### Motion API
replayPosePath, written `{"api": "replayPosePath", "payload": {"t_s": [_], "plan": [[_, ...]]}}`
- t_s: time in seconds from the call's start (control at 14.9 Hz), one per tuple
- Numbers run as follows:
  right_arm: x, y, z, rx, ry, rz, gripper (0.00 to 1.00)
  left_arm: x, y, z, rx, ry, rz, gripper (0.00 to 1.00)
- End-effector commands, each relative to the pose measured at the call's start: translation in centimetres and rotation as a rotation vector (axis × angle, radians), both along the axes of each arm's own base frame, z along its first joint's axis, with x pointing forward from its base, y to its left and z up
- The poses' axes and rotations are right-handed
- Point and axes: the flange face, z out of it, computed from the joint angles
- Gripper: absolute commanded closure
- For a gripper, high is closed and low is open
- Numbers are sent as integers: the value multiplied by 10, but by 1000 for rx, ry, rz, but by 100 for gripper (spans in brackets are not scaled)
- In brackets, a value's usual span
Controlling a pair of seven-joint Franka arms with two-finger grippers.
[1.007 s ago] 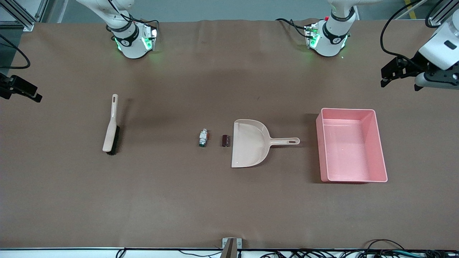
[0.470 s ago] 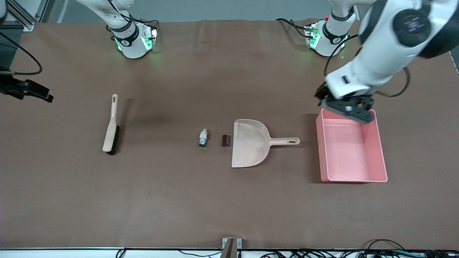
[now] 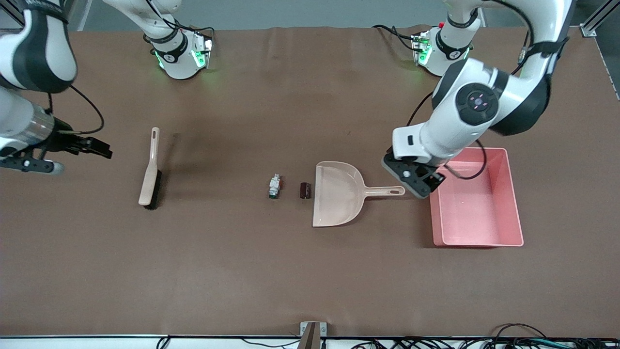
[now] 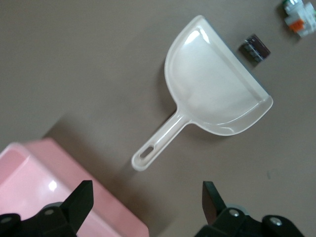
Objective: Clean e-waste and dump in bin
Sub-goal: 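Grasp the dustpan handle with the left gripper while the right gripper grasps the brush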
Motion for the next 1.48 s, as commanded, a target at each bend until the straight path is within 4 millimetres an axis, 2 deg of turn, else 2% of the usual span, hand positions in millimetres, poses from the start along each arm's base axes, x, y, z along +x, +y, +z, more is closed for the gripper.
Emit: {"api": "replayPosePath", "payload": {"t_s": [0.0,0.34,0.54,0.67,0.81,0.94,1.01,1.14,1.28,1.41], "plan": [[-20,-6,-41,-10,-43,-30,0,-5,-13,-33,-7,-25,-178,7],[-48,-1,-104,-5,4,-27,0,-10,-26,-109,-44,-87,-366,12],[-70,6,-139,-9,-22,-19,0,-10,-29,-143,-58,-74,-415,16],[-78,15,-163,-9,-53,-2,0,-9,-29,-155,-65,-78,-468,21],[-81,18,-177,-8,-69,4,0,-10,-29,-165,-67,-72,-488,23],[-84,24,-205,2,-25,14,0,-10,-29,-168,-55,-74,-505,24],[-83,26,-213,3,-41,18,0,-11,-28,-170,-53,-70,-505,24],[-90,33,-220,4,-35,33,0,-12,-30,-174,-48,-68,-520,26],[-96,33,-224,5,-19,35,0,-13,-33,-179,-33,-75,-547,33],[-112,32,-229,5,8,42,0,-12,-34,-184,-30,-93,-563,36]]}}
